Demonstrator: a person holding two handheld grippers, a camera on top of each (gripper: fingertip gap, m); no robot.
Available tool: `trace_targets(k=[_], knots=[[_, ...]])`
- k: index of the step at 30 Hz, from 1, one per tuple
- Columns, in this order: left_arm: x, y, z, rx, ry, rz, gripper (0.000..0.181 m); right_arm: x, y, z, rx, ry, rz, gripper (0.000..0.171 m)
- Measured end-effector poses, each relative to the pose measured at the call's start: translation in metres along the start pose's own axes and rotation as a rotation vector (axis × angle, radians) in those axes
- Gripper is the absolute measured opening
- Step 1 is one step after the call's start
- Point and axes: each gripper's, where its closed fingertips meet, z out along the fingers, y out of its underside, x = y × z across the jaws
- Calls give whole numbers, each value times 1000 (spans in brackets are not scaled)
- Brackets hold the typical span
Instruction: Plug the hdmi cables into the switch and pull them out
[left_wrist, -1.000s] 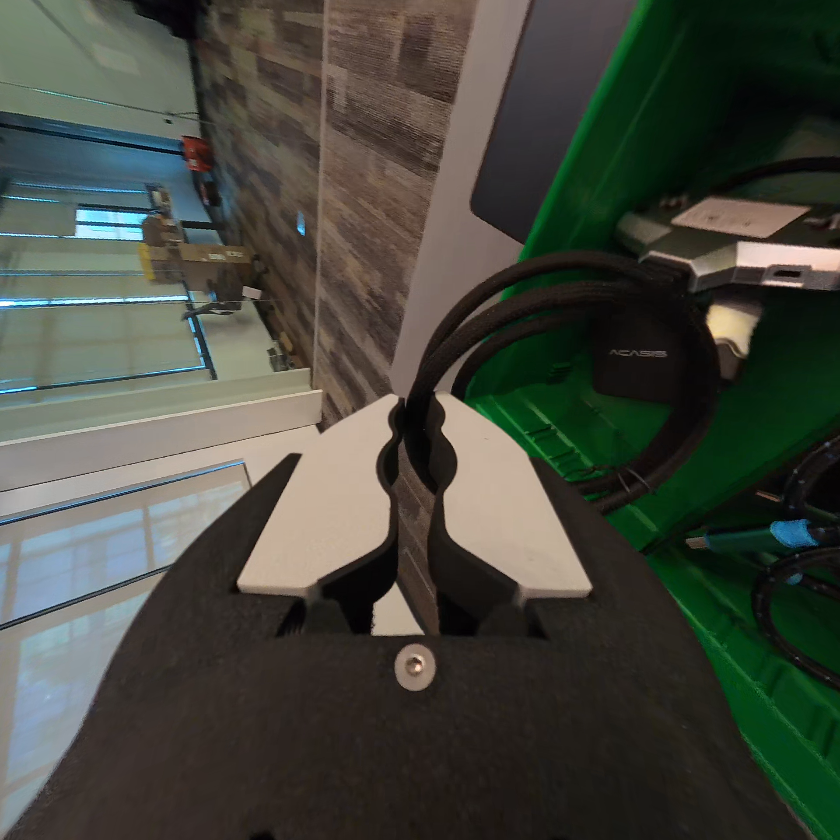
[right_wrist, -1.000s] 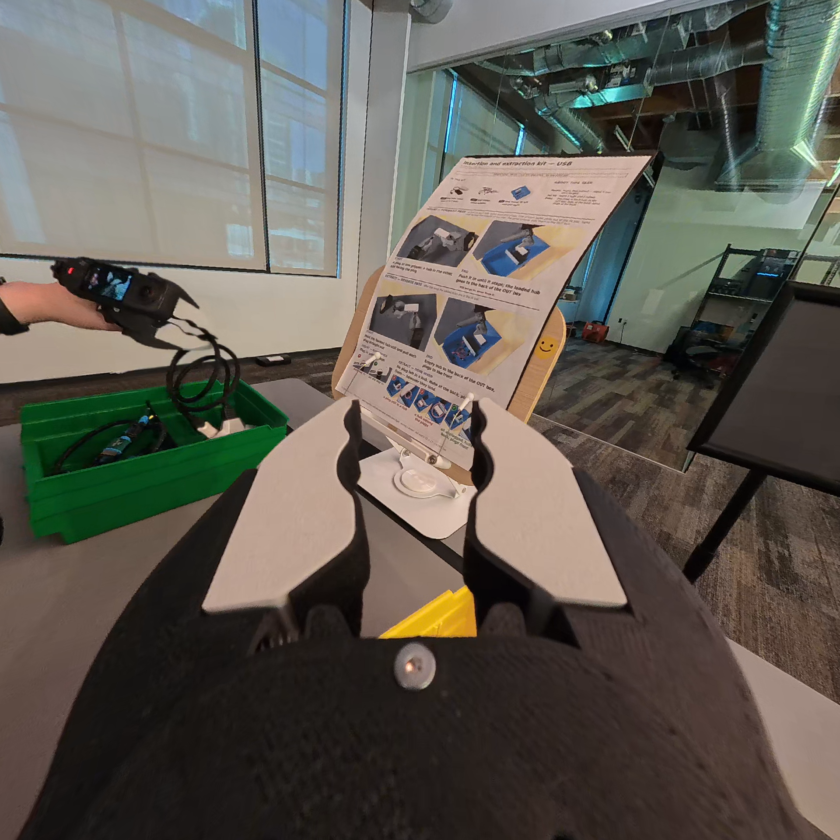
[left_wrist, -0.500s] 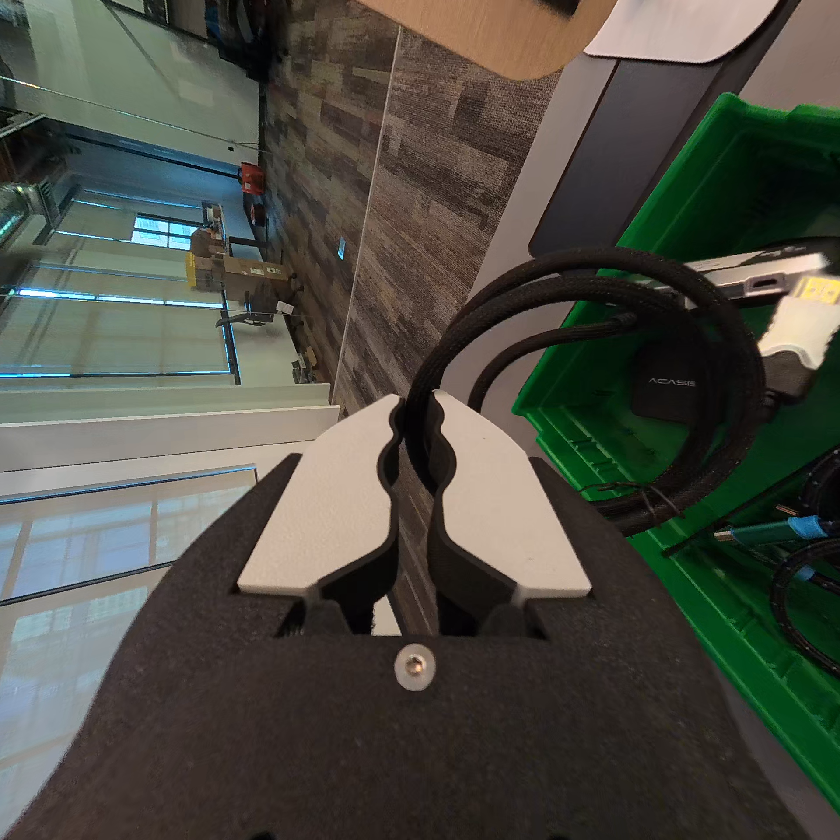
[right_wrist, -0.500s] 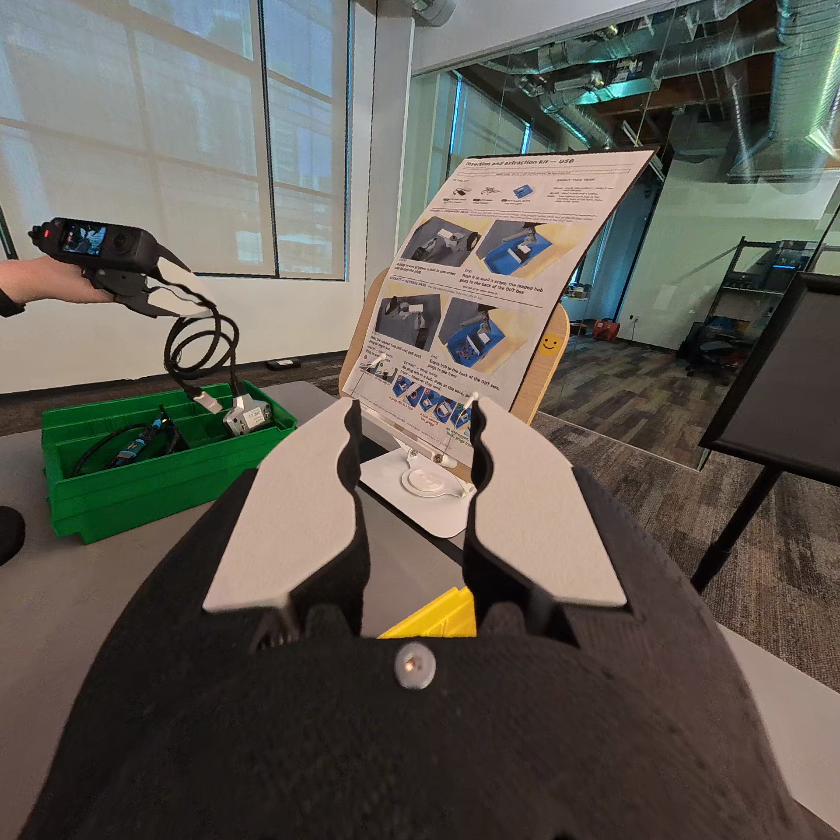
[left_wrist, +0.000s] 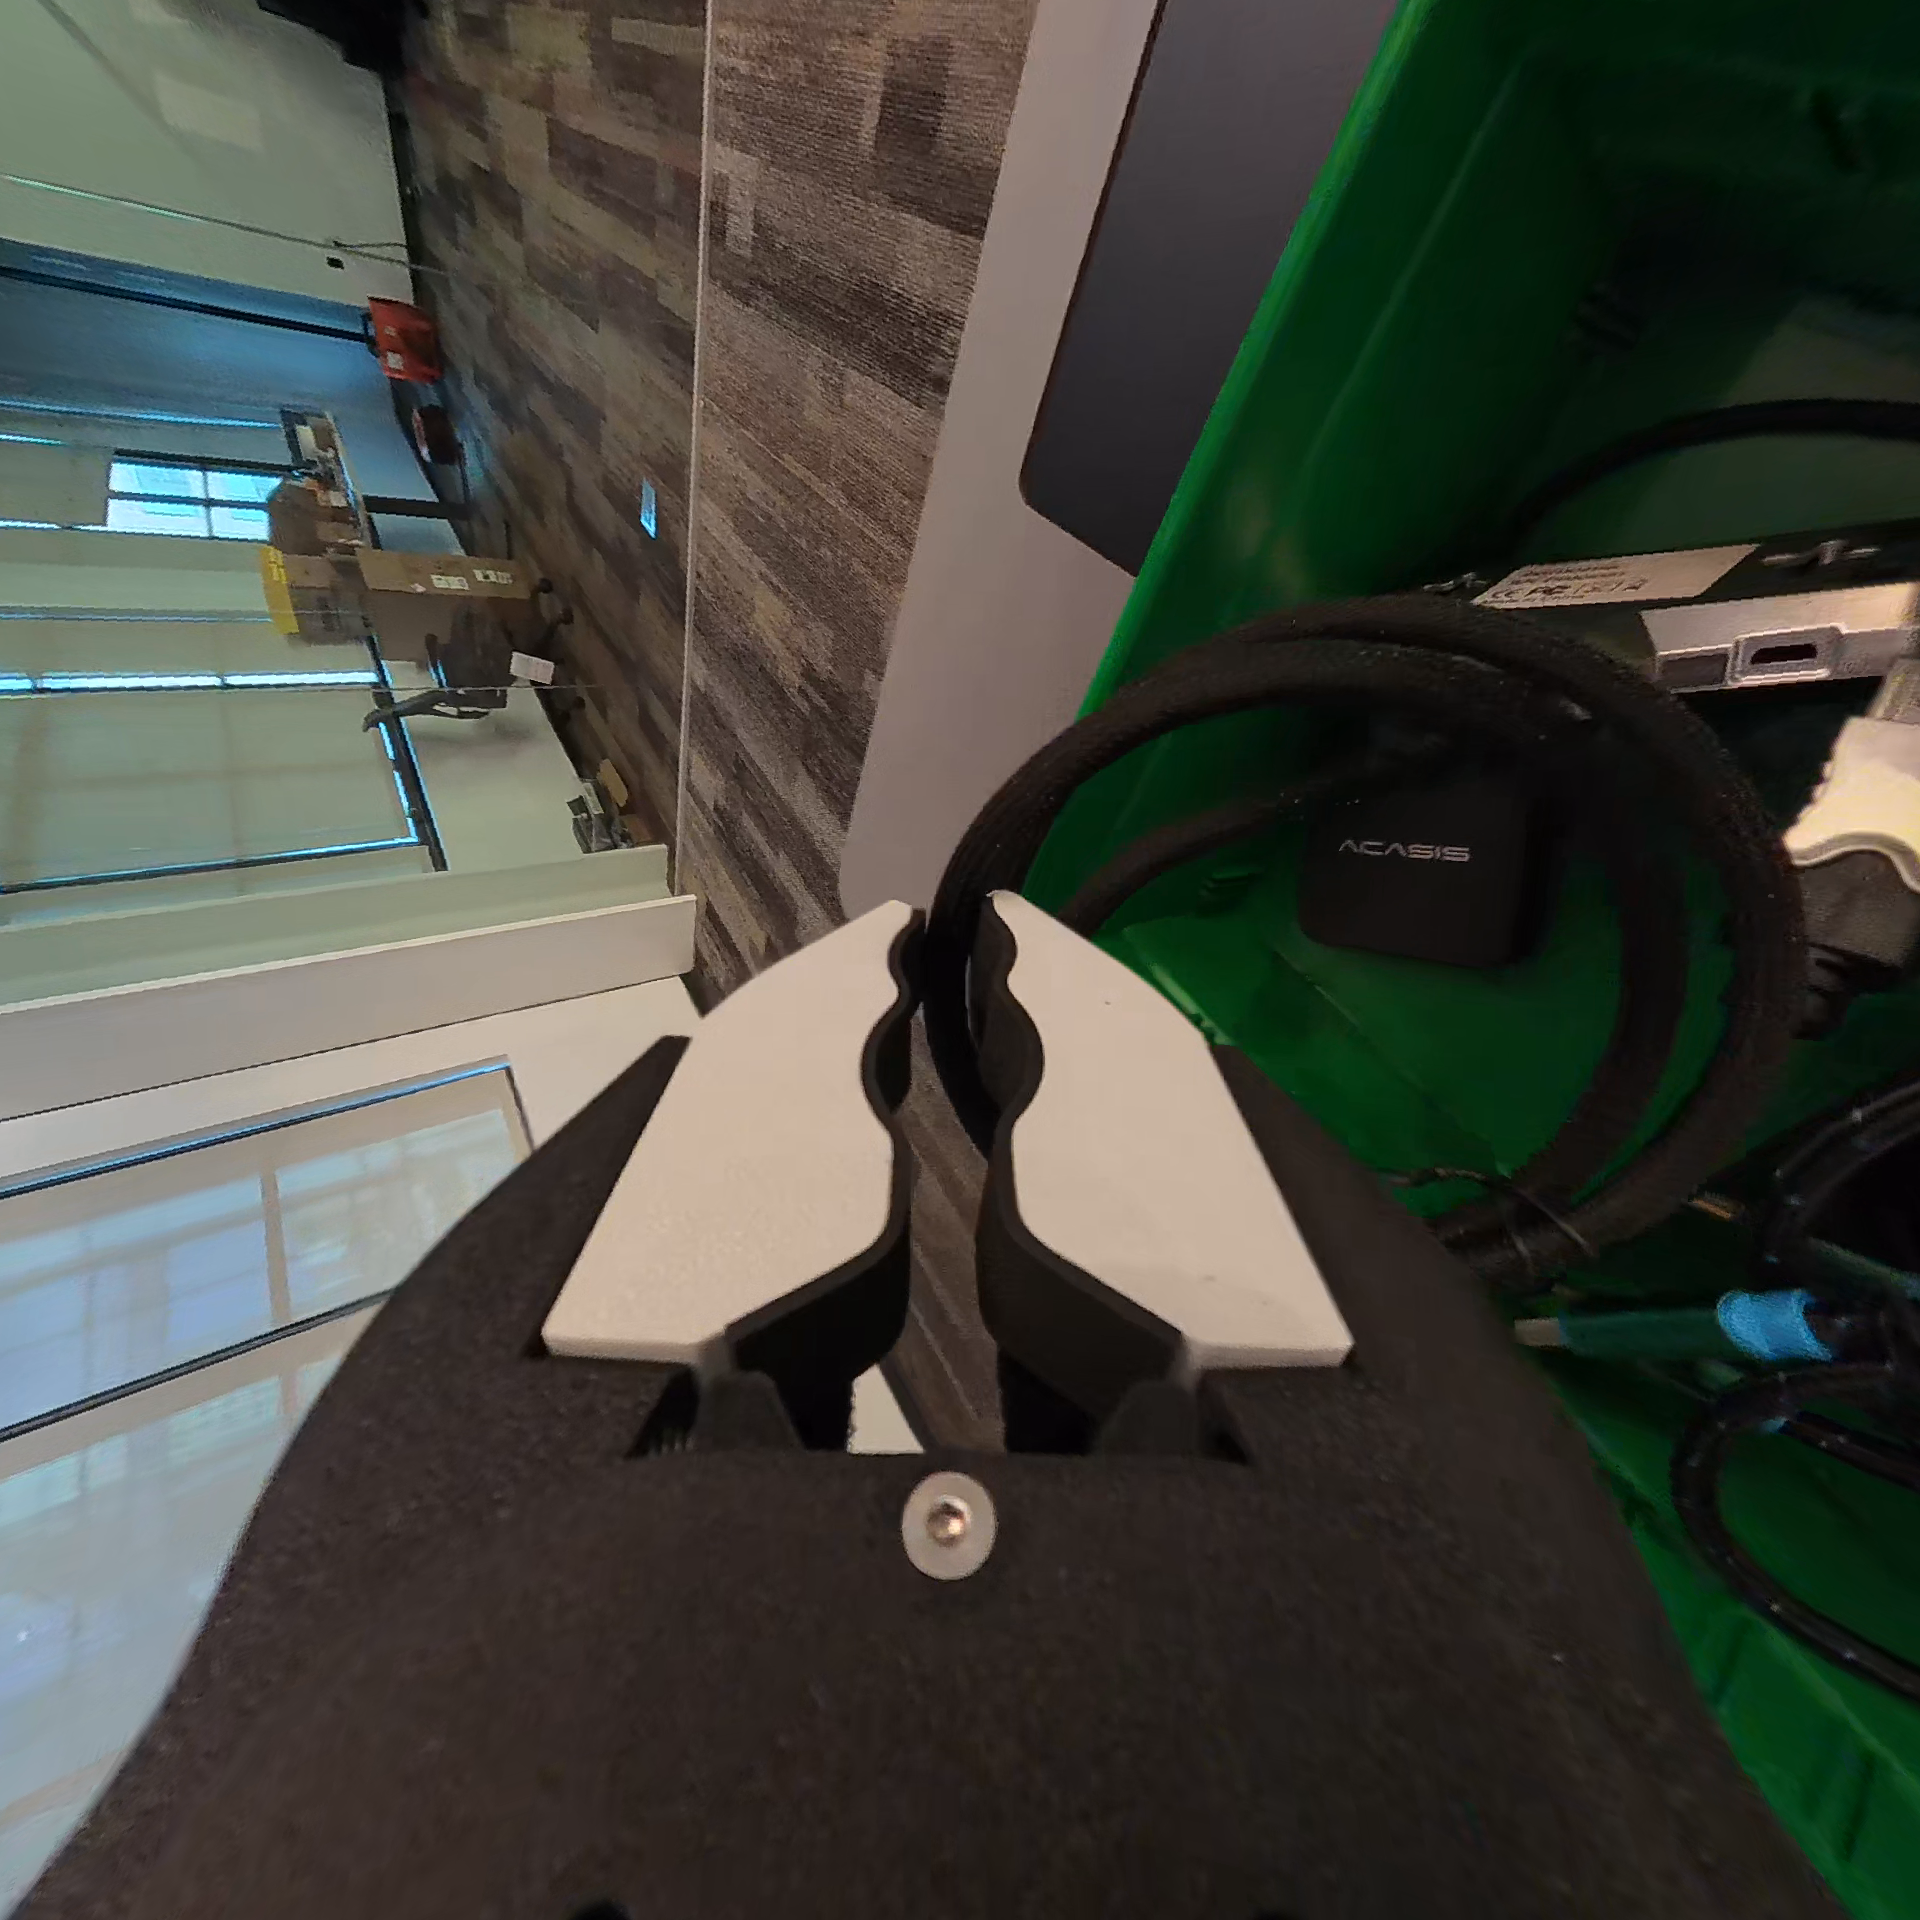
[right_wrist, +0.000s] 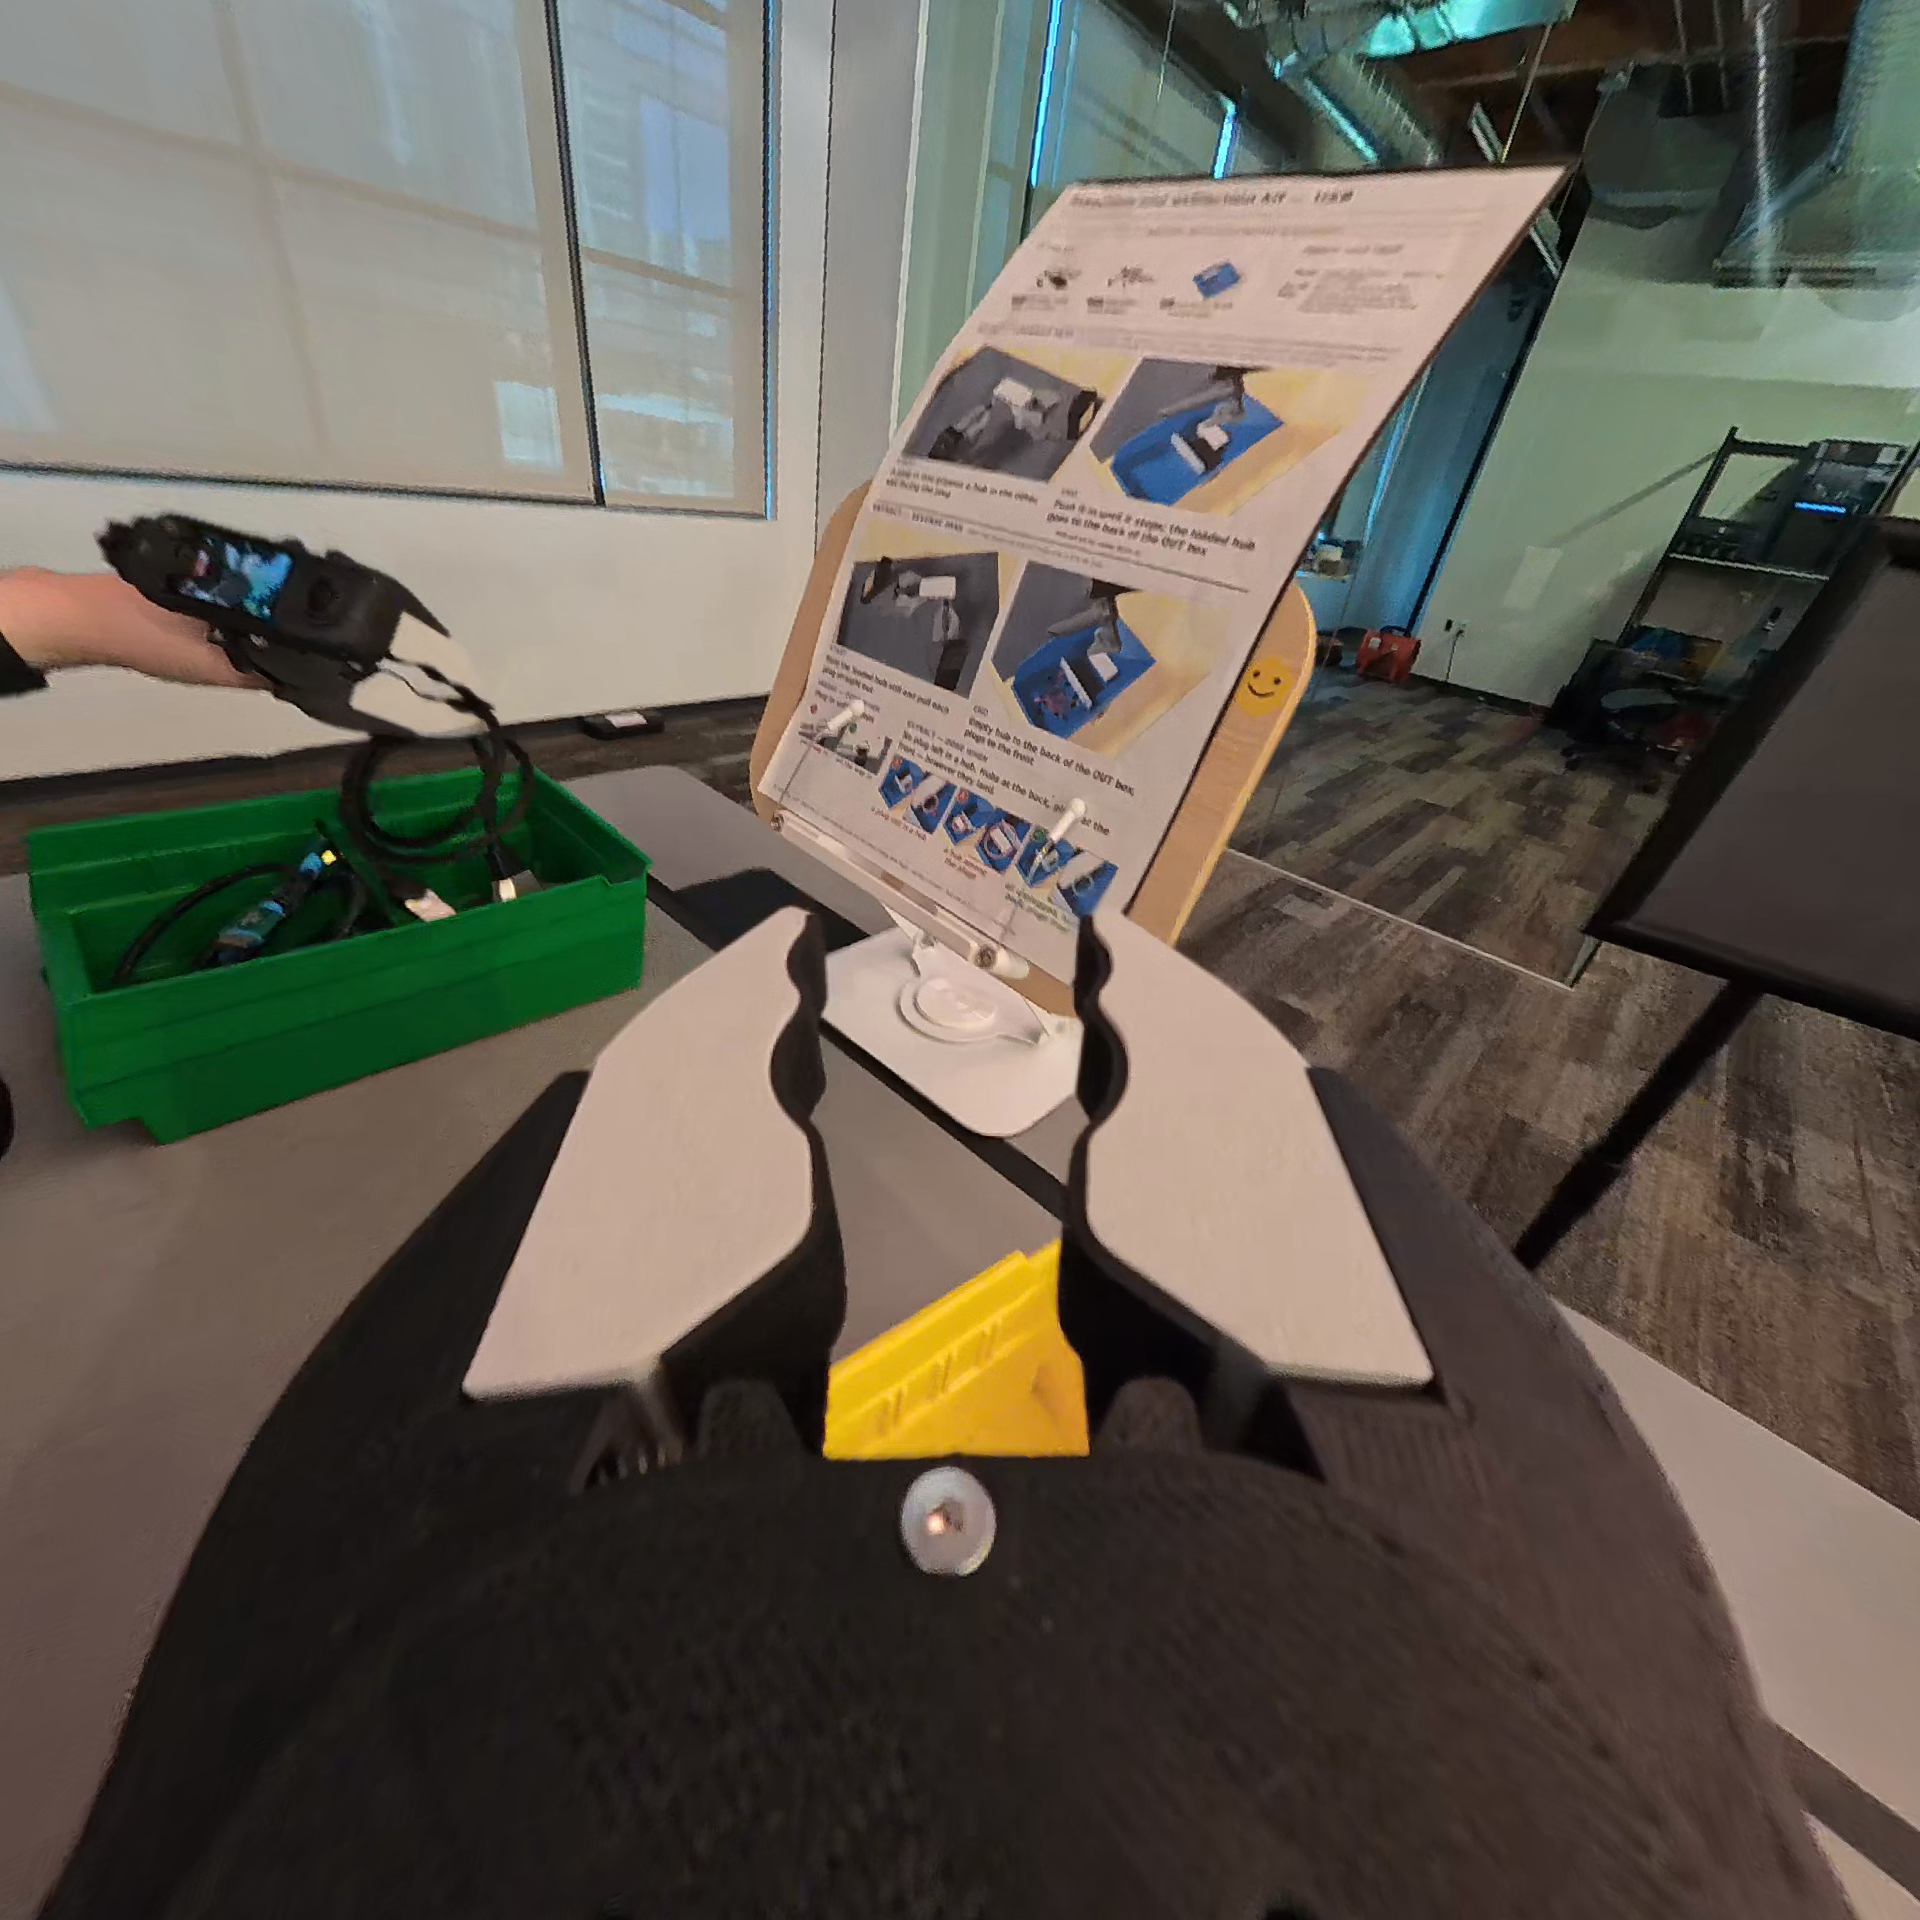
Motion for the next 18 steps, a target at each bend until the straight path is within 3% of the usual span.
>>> trace_targets(k=[6, 18], knots=[[12, 6, 20, -21, 14, -20, 8, 15, 18, -4, -141, 109, -118, 46], [37, 19, 42, -180, -10, 94, 9, 25, 16, -20, -109, 102, -25, 45]])
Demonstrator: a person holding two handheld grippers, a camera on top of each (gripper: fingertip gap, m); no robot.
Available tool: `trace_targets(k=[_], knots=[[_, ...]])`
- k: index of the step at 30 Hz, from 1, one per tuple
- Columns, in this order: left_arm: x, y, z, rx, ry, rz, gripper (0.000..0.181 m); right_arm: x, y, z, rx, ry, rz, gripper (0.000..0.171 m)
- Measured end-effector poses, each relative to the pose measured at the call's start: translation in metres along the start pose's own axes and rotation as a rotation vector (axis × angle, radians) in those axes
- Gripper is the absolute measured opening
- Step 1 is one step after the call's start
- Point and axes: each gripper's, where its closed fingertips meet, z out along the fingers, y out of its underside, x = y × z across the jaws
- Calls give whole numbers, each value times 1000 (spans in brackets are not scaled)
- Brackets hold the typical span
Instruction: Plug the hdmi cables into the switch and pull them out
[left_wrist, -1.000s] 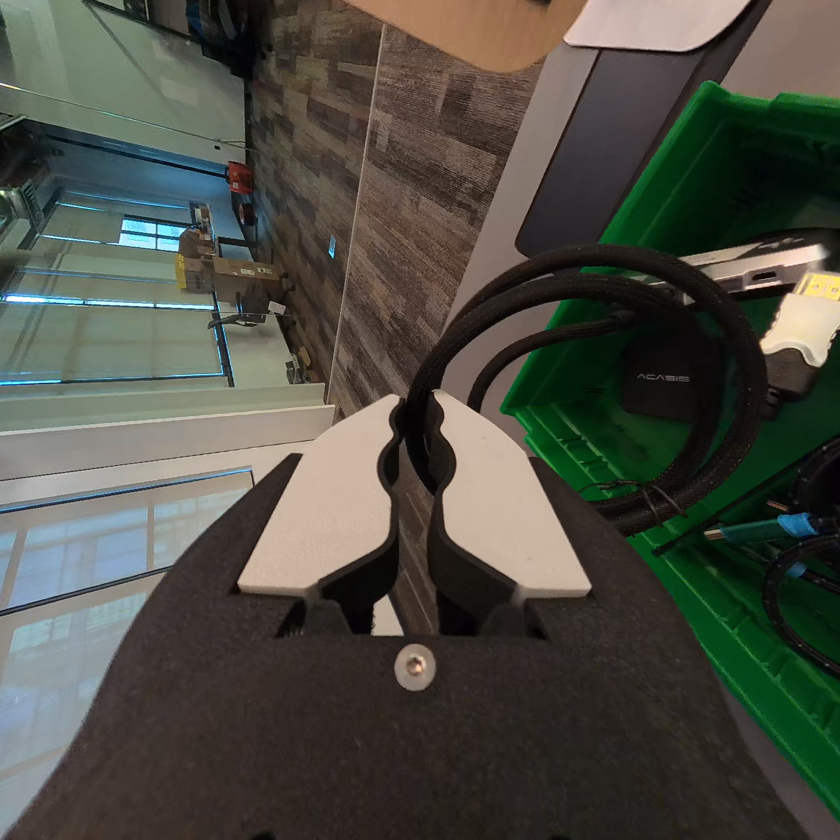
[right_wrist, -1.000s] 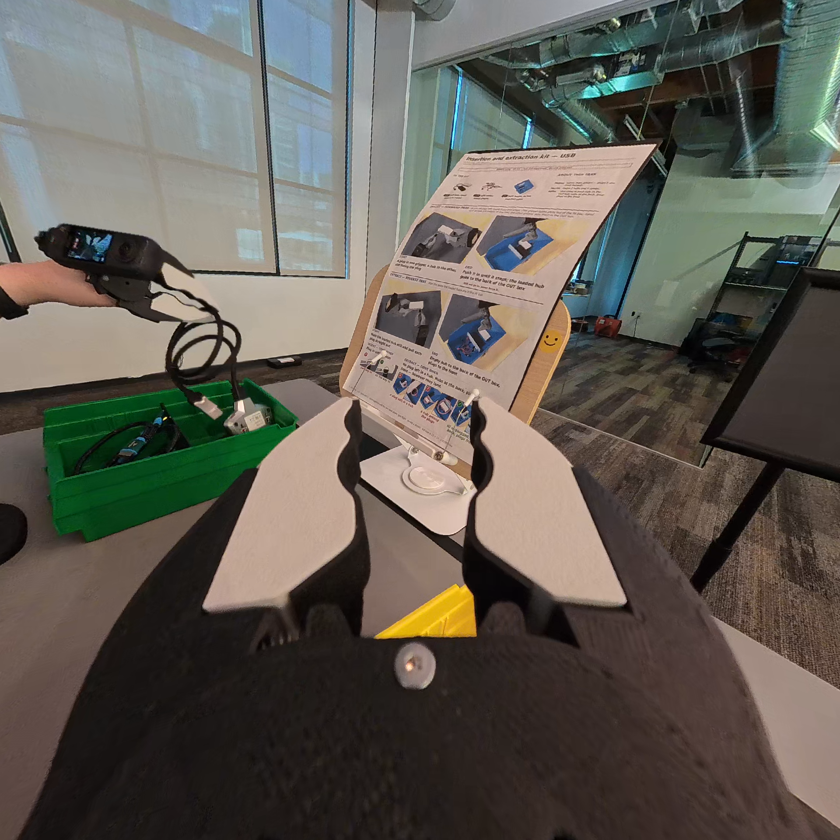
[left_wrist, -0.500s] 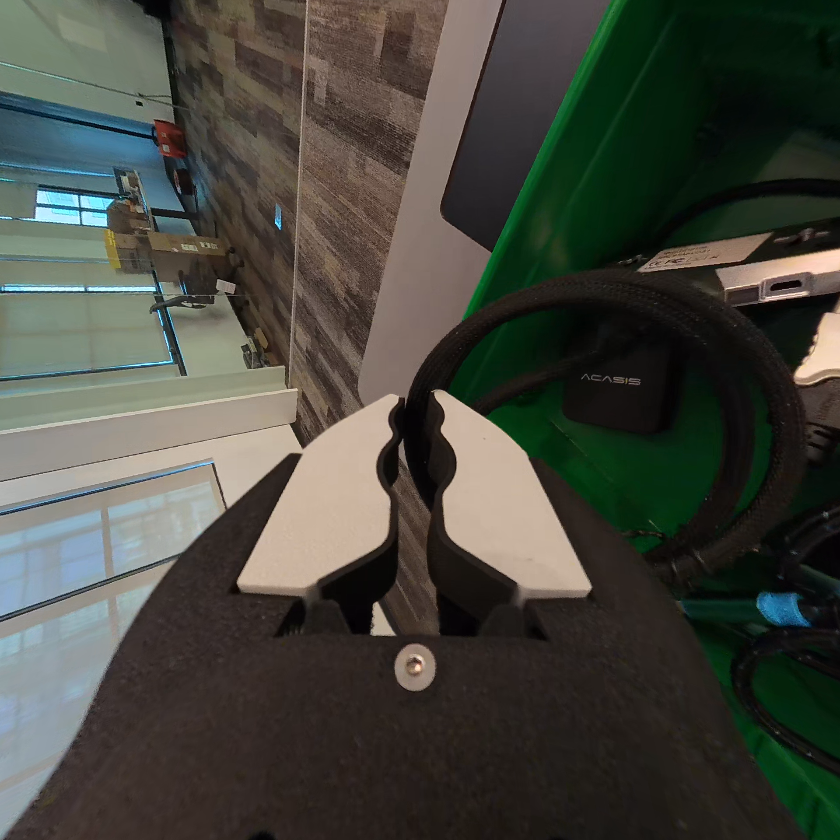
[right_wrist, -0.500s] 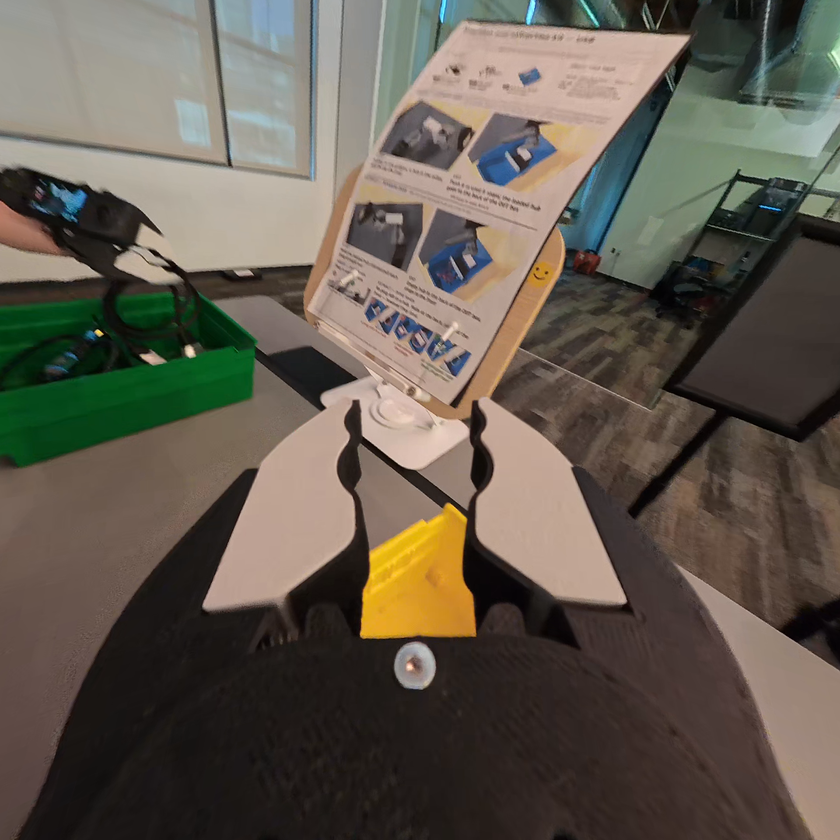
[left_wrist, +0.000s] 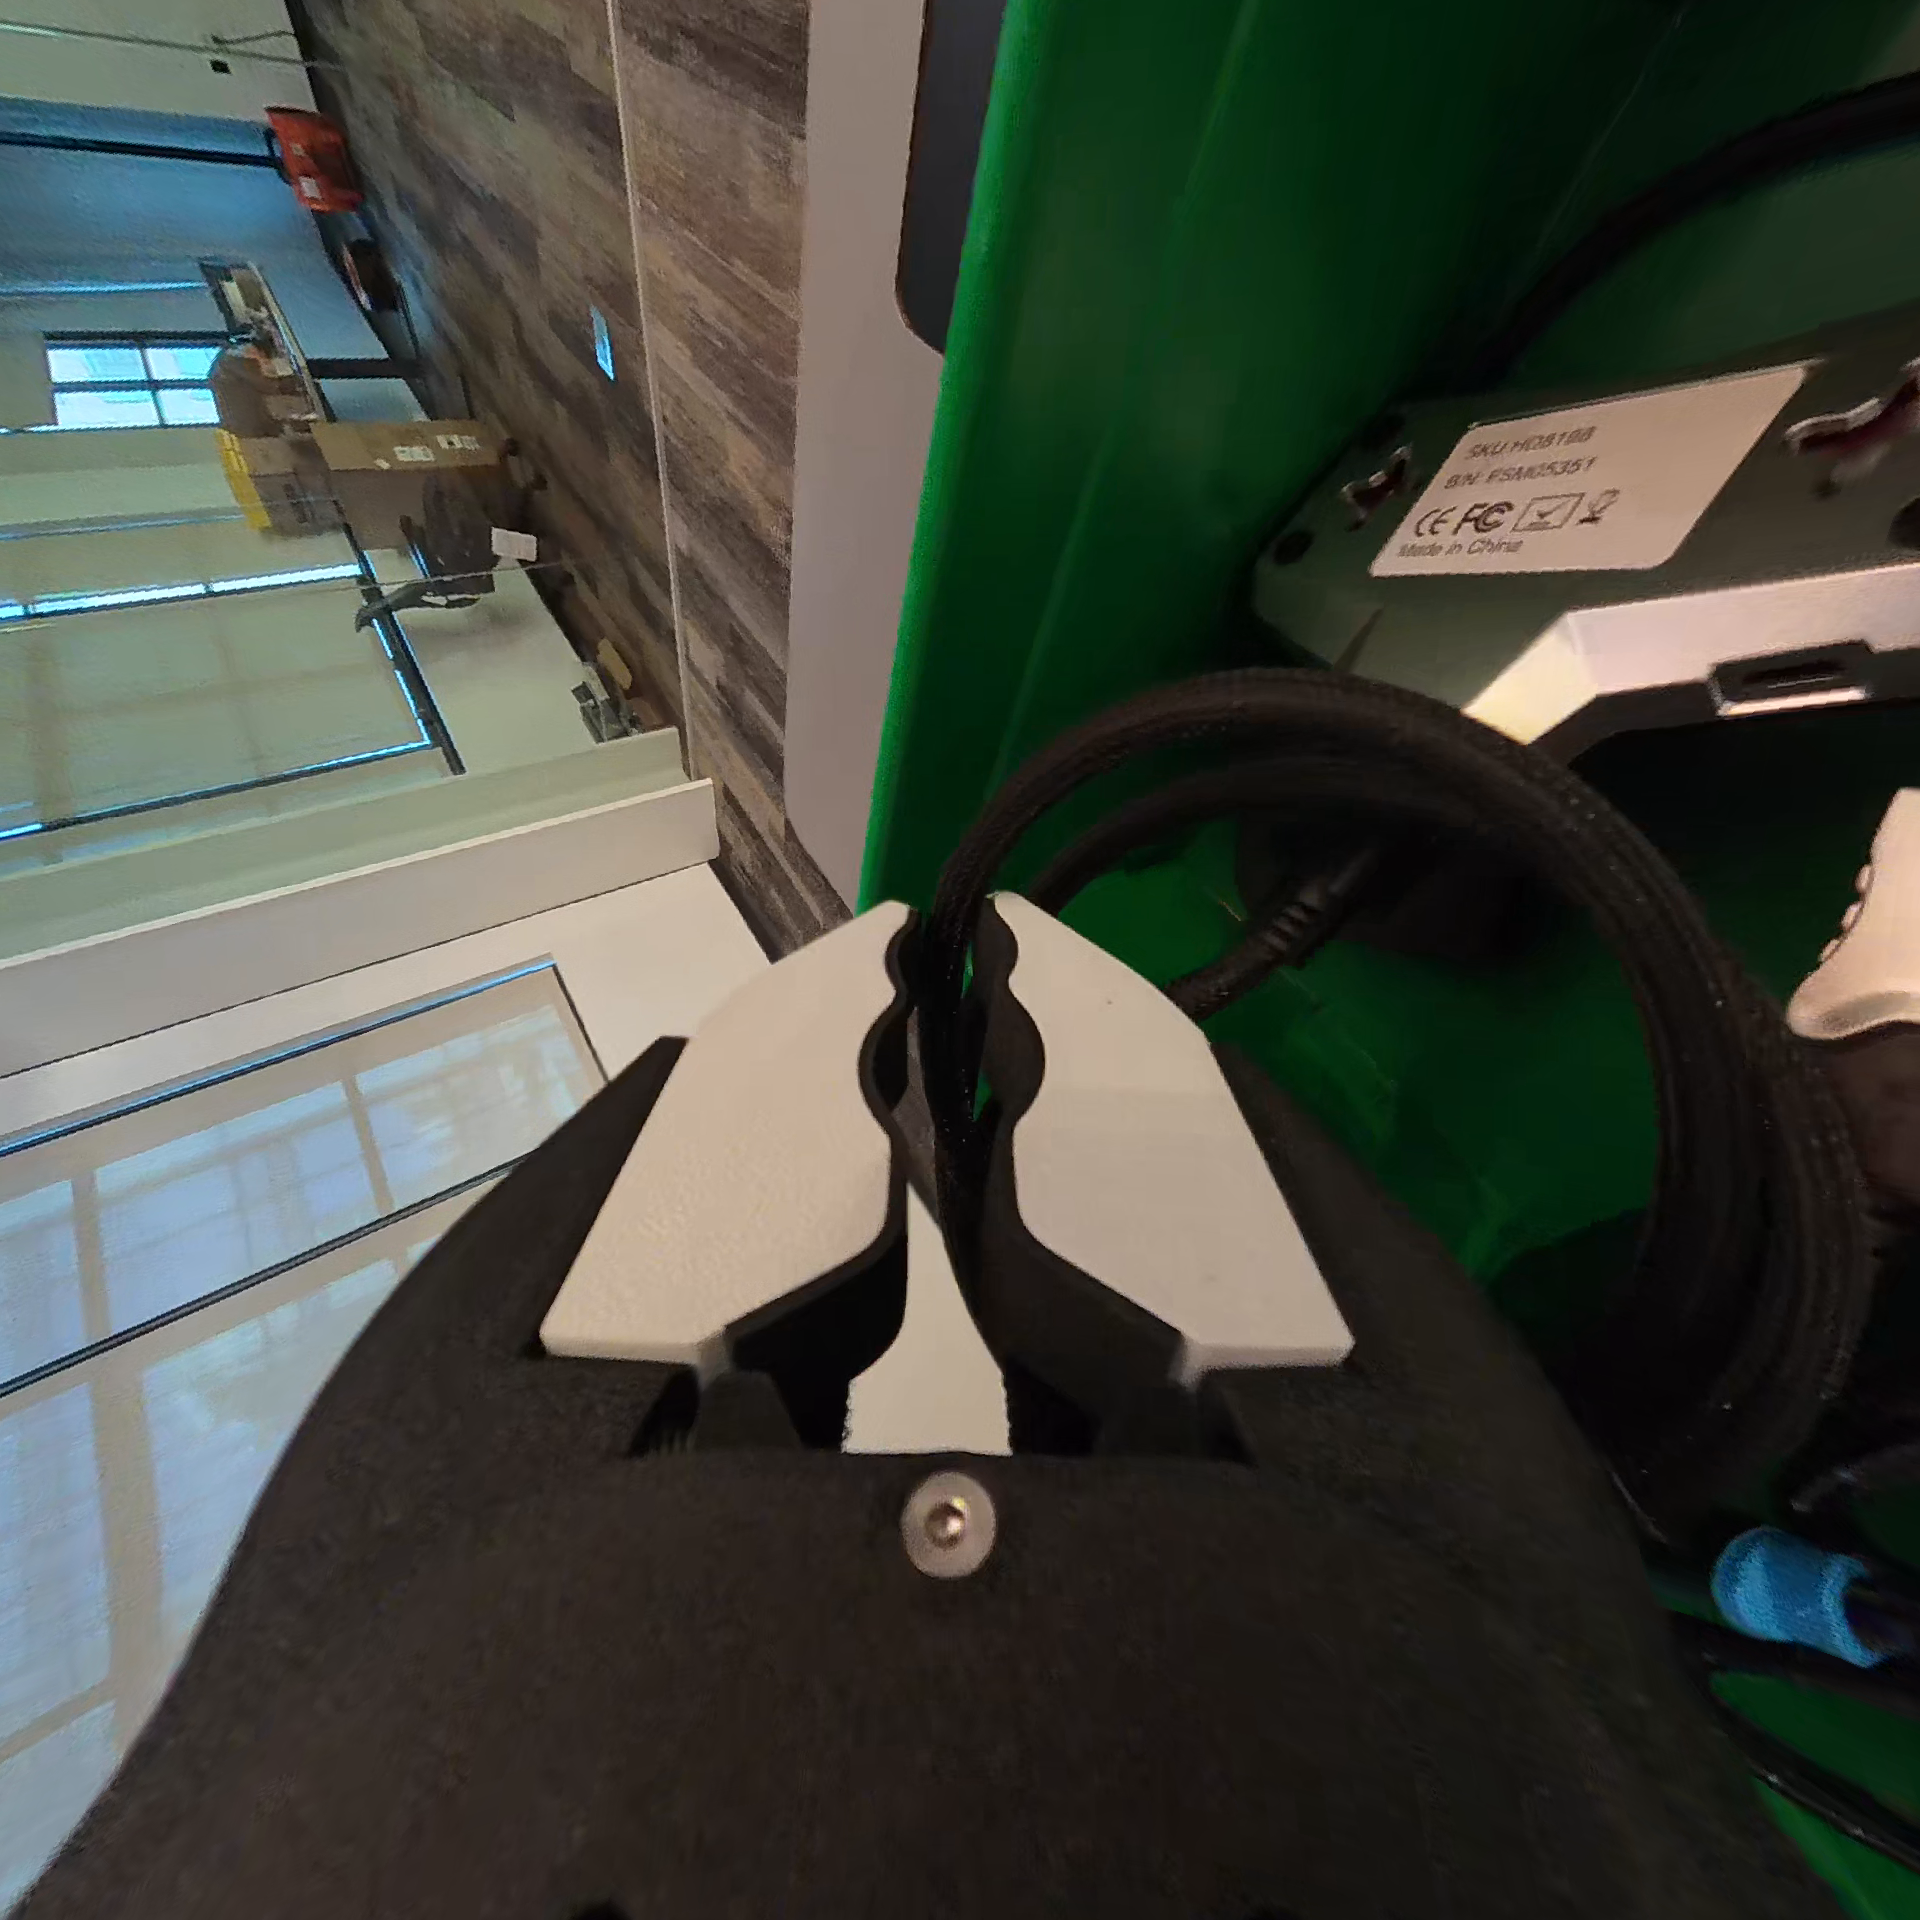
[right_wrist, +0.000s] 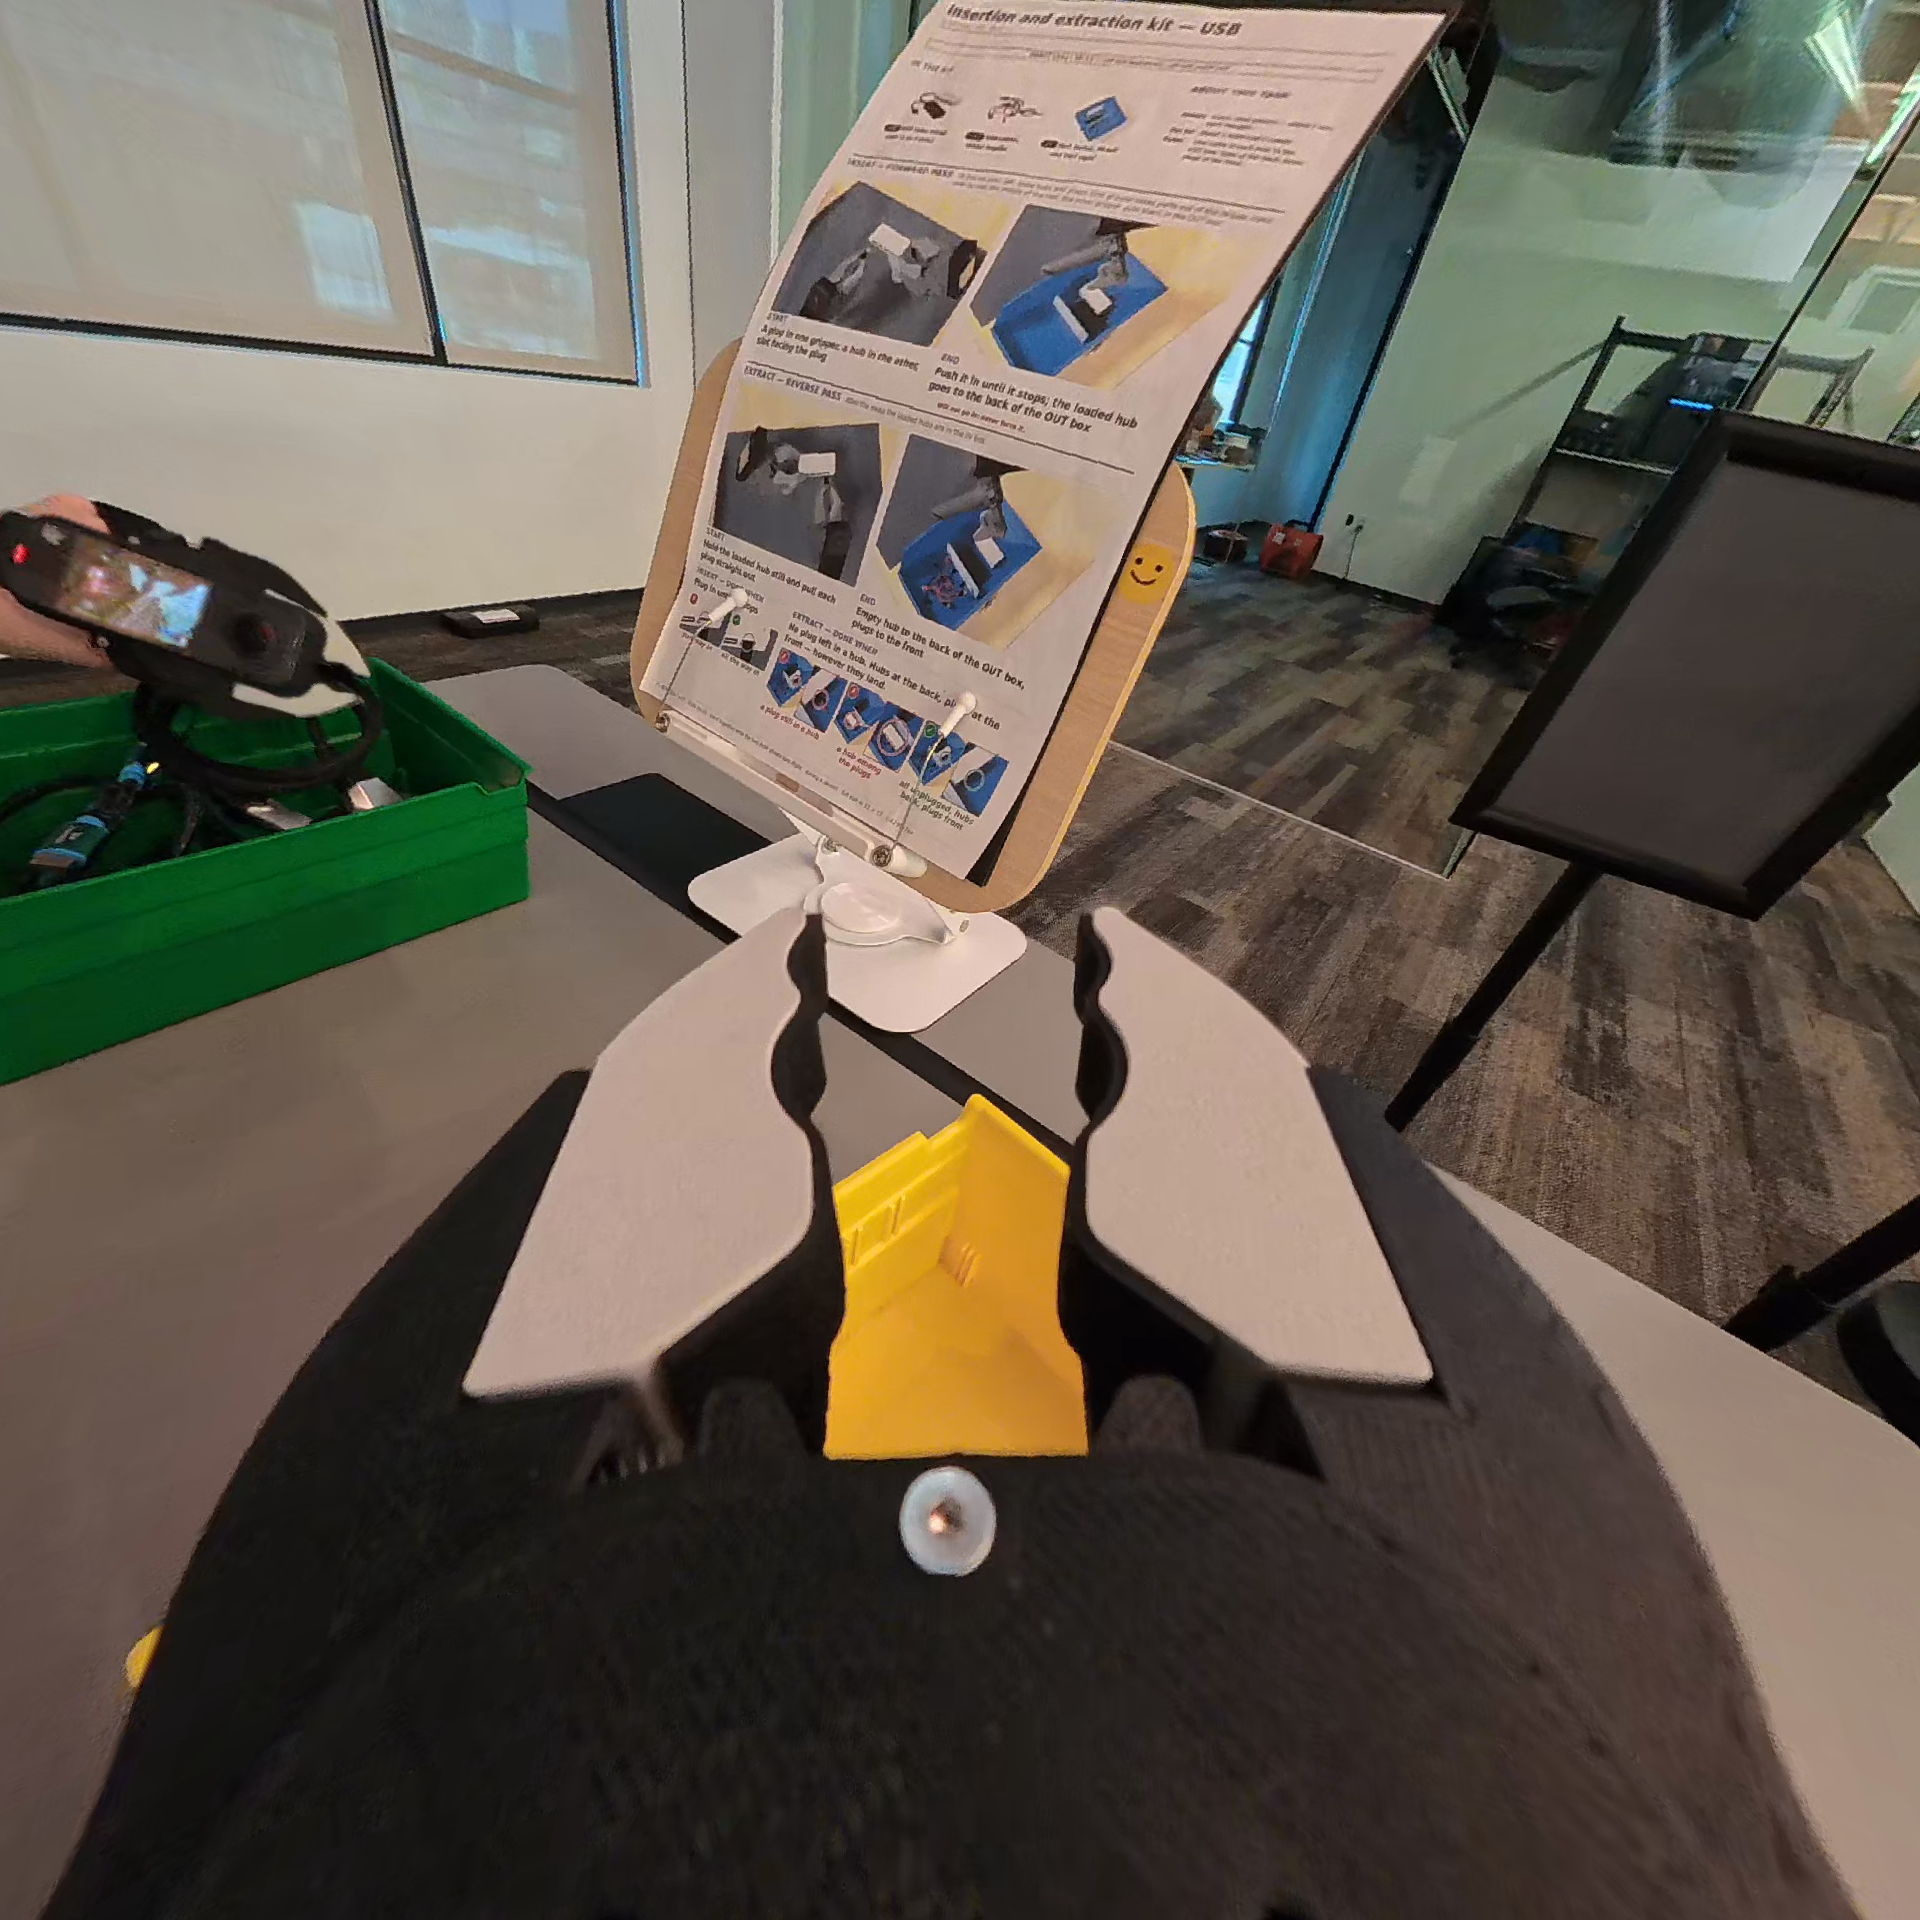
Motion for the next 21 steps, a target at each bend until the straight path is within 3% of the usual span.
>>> trace_targets(k=[6, 10, 21], knots=[[-8, 0, -8, 35, -19, -111, 11, 0, 4, 1, -18, -12, 9, 45], [-14, 3, -19, 89, 38, -241, 22, -1, 4, 0, -17, -18, 10, 46], [-16, 5, -42, 199, 175, -443, 22, -1, 5, 0, -21, -26, 23, 46]])
